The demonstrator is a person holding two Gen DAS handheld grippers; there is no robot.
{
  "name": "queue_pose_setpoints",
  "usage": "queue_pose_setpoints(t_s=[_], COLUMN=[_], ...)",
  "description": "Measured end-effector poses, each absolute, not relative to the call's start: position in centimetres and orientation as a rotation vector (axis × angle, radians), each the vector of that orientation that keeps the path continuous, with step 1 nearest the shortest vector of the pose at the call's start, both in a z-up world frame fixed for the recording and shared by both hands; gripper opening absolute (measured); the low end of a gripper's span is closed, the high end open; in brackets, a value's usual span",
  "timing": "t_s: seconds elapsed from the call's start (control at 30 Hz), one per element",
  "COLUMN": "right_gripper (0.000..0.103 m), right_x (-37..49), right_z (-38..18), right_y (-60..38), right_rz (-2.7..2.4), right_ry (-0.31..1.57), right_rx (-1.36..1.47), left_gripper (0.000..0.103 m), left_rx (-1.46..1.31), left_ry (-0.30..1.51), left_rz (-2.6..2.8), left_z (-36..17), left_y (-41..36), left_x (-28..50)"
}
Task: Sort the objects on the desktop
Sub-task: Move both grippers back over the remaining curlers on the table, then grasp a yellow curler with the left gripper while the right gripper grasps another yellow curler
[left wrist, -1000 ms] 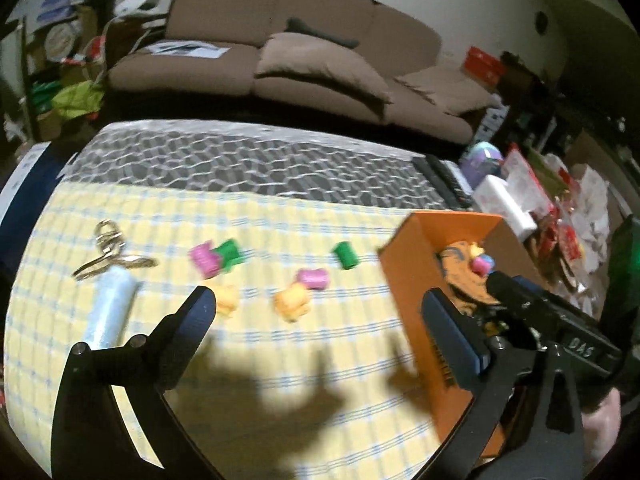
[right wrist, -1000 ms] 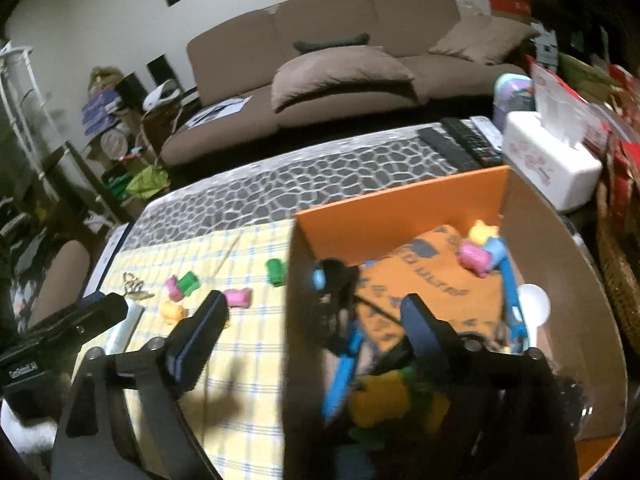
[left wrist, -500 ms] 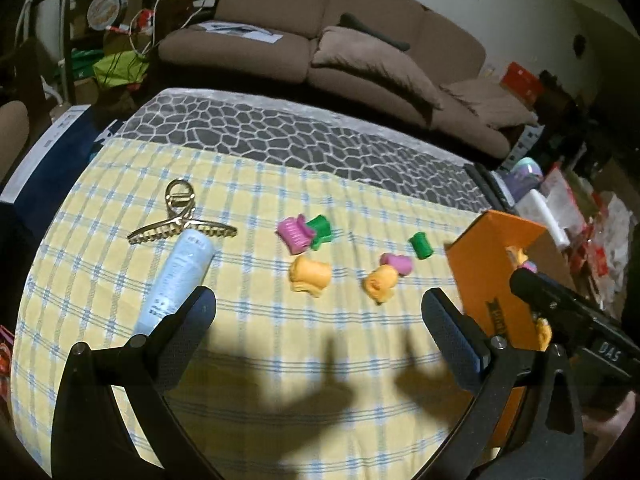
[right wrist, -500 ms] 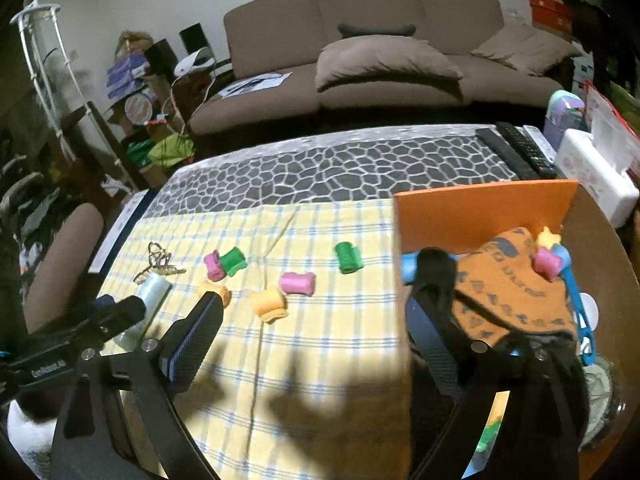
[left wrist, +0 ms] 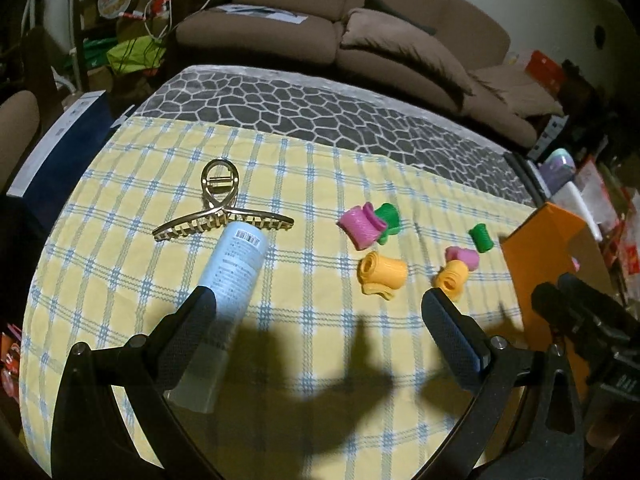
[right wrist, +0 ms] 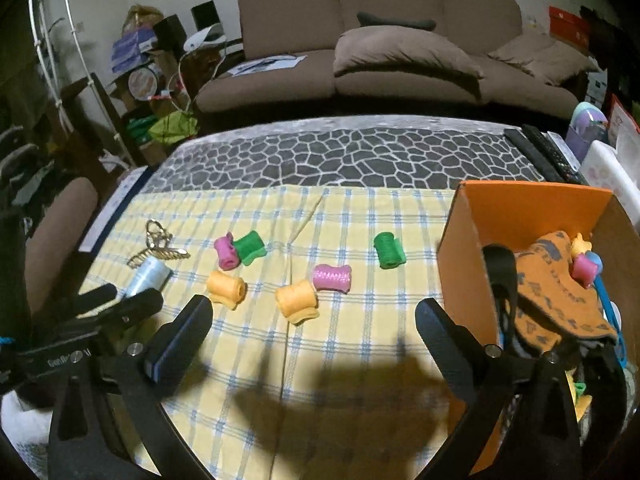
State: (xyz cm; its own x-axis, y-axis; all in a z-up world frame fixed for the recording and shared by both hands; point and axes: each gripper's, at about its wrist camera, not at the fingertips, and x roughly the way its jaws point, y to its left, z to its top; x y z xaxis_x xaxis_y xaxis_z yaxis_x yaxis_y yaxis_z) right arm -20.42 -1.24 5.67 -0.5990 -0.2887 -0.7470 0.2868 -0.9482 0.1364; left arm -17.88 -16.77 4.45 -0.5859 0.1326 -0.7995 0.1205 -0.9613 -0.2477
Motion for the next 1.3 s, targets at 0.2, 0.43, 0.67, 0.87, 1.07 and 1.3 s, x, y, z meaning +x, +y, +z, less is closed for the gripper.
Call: queue_pose_setpoints(t_s=[0.2, 0.43, 0.67, 0.87, 1.07, 1.3], right_gripper=[0.103, 0.088, 0.065, 0.065, 0.065, 0.065], right_x=[-21.2, -21.8, -23.1, -23.8, -24.6, -25.1], right_z=[3.9, 3.4, 1.9, 1.6, 0.4, -1.2], right_y=[-1.9, -2.8, -2.1, -2.1, -2.7, -2.8], right_rz=[-2.6, -2.628, -2.57, -2.546, -2.475, -2.435], right_ry=[0.047, 0.168, 0.099, 0.045, -0.039, -0.101], right_rx=[1.202, 1.116, 1.176, 1.187, 1.246, 1.31], left_gripper=[0.103, 0.102, 0.081, 0.077, 0.071, 0.039], left_rx=[-1.42, -1.377, -1.371, -1.364, -1.39, -1.35], left_ry=[-0.357, -0.189, -0.063, 0.028, 0.029, -0.012], left_rz=[2.778, 2.794, 2.786, 2.746, 2.714, 2.719], left_z=[3.5, 3.1, 2.3, 1.2, -0.3, 0.0], left_y=[-15.7, -13.3, -11.6, -10.2, -10.1, -11.0], left_x=[-19.4, -20.9, -21.7, -22.0, -22.6, -22.2])
